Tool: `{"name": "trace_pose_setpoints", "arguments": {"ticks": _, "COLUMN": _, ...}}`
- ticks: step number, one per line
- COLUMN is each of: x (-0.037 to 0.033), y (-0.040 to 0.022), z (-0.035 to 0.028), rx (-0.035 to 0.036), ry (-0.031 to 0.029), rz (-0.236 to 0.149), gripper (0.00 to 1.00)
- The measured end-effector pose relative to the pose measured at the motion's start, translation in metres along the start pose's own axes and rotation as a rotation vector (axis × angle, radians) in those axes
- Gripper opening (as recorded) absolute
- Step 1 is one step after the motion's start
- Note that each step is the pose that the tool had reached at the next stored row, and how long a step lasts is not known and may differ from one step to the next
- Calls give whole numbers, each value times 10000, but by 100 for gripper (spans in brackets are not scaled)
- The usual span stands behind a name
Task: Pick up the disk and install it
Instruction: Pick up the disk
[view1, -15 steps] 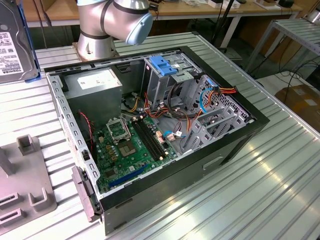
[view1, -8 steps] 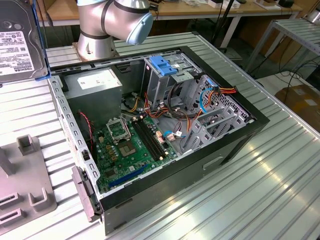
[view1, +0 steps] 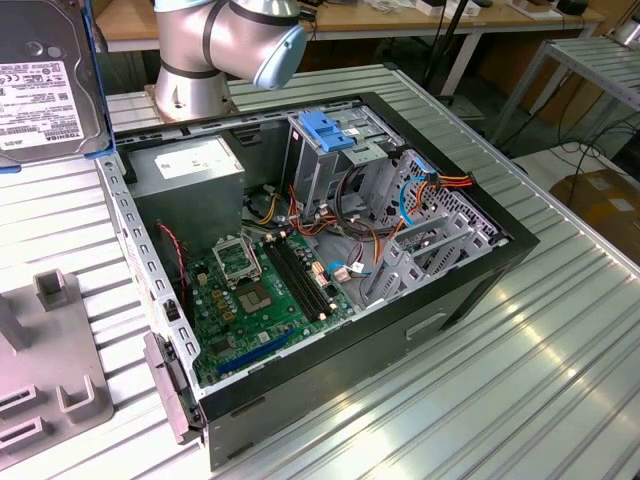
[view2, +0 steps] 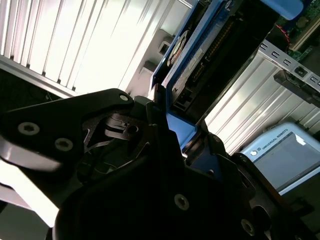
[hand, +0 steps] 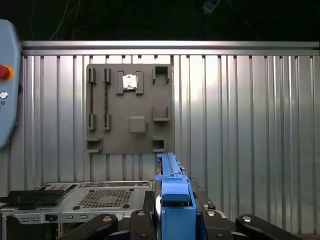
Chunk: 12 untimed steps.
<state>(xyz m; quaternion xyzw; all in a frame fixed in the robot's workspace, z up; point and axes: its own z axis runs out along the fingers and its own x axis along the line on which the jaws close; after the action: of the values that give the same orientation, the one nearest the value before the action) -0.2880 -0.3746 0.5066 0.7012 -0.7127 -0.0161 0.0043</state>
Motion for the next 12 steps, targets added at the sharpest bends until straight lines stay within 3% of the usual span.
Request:
{"name": "trace_pose_setpoints", "arguments": {"ticks": 6, "x": -2, "y": -133, "z": -4, "rx": 0, "ry": 0, "rz": 0, "gripper": 37}}
{"name": "trace_pose_setpoints", "arguments": {"ticks": 7, "x": -2, "y": -275, "z": -8, "rx": 0, "ry": 0, "rz": 0, "gripper": 37}}
{"name": "trace_pose_setpoints", "arguments": {"ticks": 8, "x": 6, "y": -368, "z": -11, "rx": -1, "ry": 0, "rz": 1, "gripper": 37}}
{"name": "trace_pose_setpoints", "arguments": {"ticks": 10, "x": 35, "y": -469, "z": -14, "rx": 0, "ry": 0, "rz": 12, "gripper": 37}}
{"name": "trace_pose_setpoints", "arguments": {"ticks": 12, "x": 42, "y": -491, "z": -15, "rx": 1, "ry": -1, "rz": 13, "gripper": 37}}
